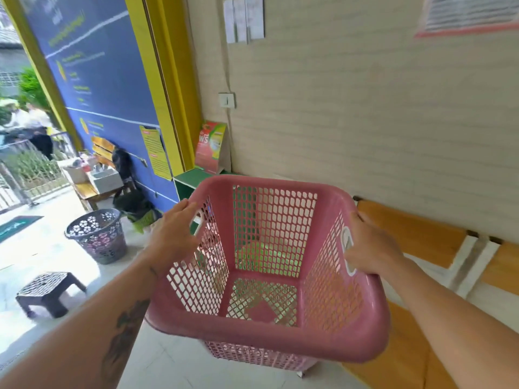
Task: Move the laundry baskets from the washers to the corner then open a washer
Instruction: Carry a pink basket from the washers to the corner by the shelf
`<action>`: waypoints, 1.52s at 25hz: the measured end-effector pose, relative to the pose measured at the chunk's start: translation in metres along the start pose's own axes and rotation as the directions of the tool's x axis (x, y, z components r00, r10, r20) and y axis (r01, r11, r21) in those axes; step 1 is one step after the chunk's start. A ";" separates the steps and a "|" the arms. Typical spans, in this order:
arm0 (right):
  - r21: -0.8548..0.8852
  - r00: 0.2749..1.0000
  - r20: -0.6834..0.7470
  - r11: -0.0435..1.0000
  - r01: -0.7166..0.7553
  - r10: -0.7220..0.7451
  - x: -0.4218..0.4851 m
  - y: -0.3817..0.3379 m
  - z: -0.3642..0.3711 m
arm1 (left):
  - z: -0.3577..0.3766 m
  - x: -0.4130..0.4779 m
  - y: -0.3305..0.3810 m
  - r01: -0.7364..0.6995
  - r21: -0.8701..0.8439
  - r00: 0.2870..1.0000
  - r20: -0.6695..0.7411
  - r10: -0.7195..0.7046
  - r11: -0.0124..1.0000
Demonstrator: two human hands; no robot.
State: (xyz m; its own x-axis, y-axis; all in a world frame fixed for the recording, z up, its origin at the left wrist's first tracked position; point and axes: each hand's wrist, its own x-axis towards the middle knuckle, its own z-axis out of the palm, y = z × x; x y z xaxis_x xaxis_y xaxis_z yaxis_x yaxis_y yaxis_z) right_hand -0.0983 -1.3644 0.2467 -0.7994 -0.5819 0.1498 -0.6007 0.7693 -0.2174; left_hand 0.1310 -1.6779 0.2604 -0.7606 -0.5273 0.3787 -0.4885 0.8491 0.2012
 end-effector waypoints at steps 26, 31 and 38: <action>-0.062 0.778 0.198 0.800 -0.597 0.596 0.240 -0.013 0.401 | 0.477 0.314 -0.161 -0.235 -0.253 0.819 0.468 0.332 0.938; -0.110 0.670 0.300 0.722 -0.683 0.679 0.240 -0.024 0.504 | 0.586 0.271 -0.218 -0.249 -0.239 0.730 0.591 0.344 0.939; -0.071 0.595 0.353 0.655 -0.752 0.722 0.226 -0.034 0.561 | 0.637 0.248 -0.226 -0.160 -0.220 0.673 0.689 0.270 0.962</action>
State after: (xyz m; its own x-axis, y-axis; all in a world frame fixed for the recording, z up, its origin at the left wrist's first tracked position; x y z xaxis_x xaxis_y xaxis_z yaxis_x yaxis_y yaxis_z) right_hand -0.2527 -1.6698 -0.2533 -0.9055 0.1160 -0.4082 0.2073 0.9603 -0.1869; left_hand -0.2190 -2.0210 -0.2664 -0.9381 -0.1475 -0.3134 -0.2538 0.9085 0.3319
